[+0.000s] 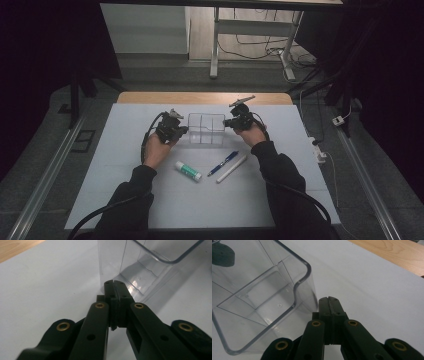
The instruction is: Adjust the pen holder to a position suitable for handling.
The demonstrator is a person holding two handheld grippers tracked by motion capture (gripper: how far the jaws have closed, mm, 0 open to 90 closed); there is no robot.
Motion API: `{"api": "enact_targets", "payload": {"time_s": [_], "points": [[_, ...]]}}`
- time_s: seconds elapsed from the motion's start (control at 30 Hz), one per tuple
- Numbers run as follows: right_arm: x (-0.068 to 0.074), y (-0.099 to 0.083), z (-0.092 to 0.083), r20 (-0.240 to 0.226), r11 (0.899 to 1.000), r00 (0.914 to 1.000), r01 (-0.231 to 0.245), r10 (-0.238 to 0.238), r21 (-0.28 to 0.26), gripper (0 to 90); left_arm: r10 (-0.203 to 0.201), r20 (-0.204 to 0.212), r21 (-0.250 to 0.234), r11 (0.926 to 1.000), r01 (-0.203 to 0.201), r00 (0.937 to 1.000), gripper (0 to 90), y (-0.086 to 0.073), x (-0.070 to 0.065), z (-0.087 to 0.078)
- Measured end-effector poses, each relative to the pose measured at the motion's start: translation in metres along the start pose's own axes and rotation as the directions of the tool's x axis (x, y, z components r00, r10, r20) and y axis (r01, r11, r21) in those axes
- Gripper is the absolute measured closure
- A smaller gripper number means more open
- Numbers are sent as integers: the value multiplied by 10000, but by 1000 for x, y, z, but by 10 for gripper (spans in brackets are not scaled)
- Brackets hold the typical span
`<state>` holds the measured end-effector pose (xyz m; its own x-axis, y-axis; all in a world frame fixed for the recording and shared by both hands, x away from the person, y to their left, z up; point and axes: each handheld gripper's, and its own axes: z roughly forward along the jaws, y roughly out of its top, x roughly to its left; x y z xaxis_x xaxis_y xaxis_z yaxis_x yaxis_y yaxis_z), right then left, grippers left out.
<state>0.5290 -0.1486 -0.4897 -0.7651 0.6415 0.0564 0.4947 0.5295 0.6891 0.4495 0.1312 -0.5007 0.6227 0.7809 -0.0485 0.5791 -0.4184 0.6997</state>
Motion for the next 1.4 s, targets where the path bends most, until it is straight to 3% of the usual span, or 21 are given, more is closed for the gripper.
{"api": "enact_targets", "payload": {"time_s": [0.37, 0.8, 1.3, 1.4], "points": [[8, -7, -5, -200, 10000, 9998, 46, -45, 36, 895, -98, 203, 111, 9999, 96, 9997, 885, -8, -8, -8], [24, -12, -11, -417, 9990, 9984, 392, -383, 231, 895, 159, 270, 477, 9987, -172, 9995, 884, -19, -19, -23], [32, -18, -16, -610, 9985, 9970, 493, -477, 258, 893, -111, 419, 442, 9990, 93, 9991, 877, -26, -23, -29], [32, -16, -23, -303, 9983, 9979, 577, -574, 92, 815, -83, 438, 302, 9995, 70, 9990, 812, -26, -22, -34]]}}
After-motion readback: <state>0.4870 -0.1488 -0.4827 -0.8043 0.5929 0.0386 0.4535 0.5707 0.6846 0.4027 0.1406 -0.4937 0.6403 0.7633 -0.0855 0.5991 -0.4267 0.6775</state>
